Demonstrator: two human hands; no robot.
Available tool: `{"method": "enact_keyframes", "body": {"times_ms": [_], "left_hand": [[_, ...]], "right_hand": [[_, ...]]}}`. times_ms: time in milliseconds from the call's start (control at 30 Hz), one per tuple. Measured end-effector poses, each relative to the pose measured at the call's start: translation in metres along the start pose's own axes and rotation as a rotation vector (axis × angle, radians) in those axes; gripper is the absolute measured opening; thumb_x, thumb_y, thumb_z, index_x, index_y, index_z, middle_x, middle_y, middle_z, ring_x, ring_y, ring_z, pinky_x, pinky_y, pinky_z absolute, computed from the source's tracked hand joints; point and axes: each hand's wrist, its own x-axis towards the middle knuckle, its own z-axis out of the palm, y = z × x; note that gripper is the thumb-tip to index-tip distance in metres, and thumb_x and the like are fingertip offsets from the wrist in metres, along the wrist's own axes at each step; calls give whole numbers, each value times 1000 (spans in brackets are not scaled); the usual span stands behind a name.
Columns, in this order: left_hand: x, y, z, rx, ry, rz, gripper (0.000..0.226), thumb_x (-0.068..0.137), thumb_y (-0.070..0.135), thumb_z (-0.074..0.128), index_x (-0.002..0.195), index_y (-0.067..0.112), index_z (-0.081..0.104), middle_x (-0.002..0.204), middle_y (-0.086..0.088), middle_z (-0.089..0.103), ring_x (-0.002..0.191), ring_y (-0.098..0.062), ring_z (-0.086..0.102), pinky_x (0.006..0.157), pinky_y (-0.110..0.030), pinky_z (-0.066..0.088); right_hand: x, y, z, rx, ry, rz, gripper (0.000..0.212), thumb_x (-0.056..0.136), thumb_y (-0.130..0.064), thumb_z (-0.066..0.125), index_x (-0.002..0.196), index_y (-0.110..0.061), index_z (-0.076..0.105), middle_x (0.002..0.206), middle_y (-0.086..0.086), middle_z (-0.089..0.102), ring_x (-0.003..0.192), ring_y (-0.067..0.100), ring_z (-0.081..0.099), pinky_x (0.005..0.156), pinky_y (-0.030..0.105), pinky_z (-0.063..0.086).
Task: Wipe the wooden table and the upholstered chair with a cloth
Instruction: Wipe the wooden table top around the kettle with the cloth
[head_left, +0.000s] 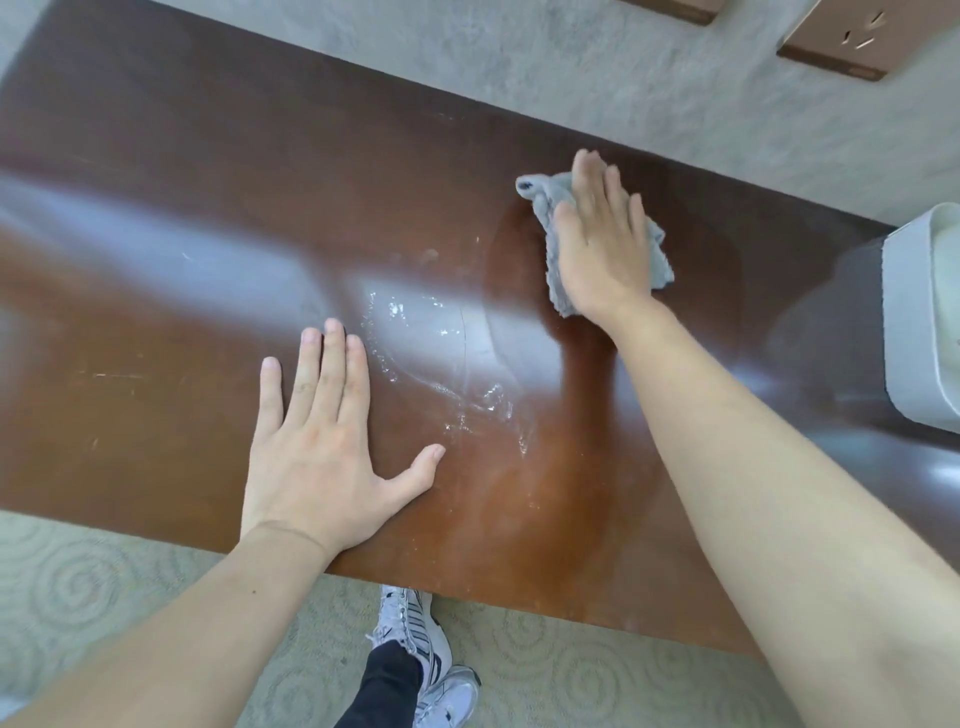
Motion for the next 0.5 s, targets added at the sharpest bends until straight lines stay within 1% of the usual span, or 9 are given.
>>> {"method": "enact_keyframes", "body": {"times_ms": [133, 267, 367, 500], "left_hand": [[-1, -1, 0, -8, -4, 8, 115, 82, 83, 30, 157, -4, 24, 167, -19, 15, 156, -31, 12, 122, -59, 13], [-1, 0, -1, -17, -11, 9, 114, 82, 82, 32, 157, -4, 25, 167, -19, 16, 156, -31, 12, 122, -59, 15], [-2, 0, -1, -29, -2, 12, 114, 82, 81, 33, 157, -4, 25, 167, -19, 16, 156, -31, 13, 122, -60, 15], [-2, 0, 0, -31, 9, 12, 114, 82, 81, 33, 157, -4, 26, 167, -18, 17, 155, -31, 13, 122, -60, 17]], "right_hand": [[36, -31, 9, -1, -50, -49, 60, 102, -33, 12, 159, -20, 3, 167, -3, 2, 153, 13, -5, 124, 38, -7], [52, -58, 13, 76, -74, -97, 68, 91, -26, 8, 159, -22, 11, 167, -3, 9, 153, 12, 1, 123, 35, -4], [58, -76, 18, 66, -90, -186, 68, 90, -20, 11, 158, -22, 14, 166, -3, 13, 153, 13, 4, 123, 35, -1], [53, -80, 25, -32, -146, -300, 62, 97, -28, 16, 159, -25, 9, 167, -7, 6, 153, 10, -3, 123, 35, -5]]}}
